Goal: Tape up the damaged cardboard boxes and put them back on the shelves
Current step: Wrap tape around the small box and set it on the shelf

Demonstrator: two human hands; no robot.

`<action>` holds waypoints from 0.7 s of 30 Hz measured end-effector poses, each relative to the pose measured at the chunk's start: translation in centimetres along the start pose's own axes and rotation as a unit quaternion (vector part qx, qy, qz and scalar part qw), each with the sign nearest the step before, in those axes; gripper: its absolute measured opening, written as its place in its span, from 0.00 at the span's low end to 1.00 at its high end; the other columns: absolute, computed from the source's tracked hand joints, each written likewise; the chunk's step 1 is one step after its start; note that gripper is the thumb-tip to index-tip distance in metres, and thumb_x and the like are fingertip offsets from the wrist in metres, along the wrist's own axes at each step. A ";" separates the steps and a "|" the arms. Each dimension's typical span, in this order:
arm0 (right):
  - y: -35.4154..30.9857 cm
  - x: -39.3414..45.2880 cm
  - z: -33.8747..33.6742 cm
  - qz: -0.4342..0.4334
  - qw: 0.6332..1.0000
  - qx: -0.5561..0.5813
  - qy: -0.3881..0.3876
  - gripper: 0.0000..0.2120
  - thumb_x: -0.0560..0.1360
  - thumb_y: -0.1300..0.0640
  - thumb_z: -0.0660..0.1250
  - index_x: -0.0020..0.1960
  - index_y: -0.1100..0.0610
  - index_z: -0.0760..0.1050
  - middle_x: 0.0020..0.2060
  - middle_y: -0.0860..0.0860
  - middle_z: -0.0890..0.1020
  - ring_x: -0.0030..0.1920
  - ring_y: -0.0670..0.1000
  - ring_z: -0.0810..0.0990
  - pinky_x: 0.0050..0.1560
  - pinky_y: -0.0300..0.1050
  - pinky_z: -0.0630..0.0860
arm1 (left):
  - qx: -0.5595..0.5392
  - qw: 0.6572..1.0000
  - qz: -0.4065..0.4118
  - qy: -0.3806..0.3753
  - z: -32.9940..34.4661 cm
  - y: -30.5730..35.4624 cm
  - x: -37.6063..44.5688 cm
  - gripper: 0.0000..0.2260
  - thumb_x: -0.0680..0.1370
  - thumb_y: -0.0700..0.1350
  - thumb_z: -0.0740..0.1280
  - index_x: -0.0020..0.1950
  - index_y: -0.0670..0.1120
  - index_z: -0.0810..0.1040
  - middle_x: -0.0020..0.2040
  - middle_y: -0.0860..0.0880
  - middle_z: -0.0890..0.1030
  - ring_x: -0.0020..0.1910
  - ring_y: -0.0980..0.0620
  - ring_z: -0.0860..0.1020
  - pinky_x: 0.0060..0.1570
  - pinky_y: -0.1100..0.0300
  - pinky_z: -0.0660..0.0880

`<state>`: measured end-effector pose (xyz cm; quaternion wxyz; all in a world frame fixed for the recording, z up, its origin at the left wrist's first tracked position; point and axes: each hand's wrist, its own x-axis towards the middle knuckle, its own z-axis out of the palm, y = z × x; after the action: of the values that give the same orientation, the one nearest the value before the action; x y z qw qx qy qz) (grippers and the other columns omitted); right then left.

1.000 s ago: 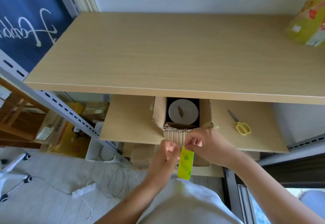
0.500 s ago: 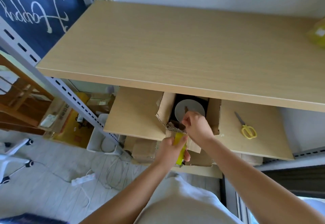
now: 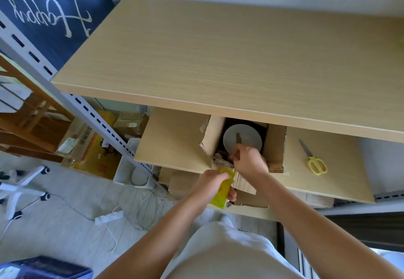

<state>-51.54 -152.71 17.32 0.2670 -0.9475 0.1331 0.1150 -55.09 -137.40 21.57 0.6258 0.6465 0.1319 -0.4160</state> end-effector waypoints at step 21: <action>1.3 -2.3 -0.1 -0.209 0.920 -0.330 -0.039 0.09 0.85 0.52 0.55 0.55 0.55 0.72 0.43 0.50 0.80 0.42 0.53 0.82 0.35 0.44 0.72 | 0.019 0.997 0.029 -0.072 -0.5 -2.3 1.0 0.09 0.84 0.41 0.59 0.53 0.38 0.75 0.37 0.40 0.83 0.36 0.44 0.81 0.43 0.58 0.79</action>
<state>-54.12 -153.42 17.42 -0.0375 -0.9829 -0.1236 0.1312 -55.82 -136.86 19.19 0.6330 0.6301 0.0596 -0.4459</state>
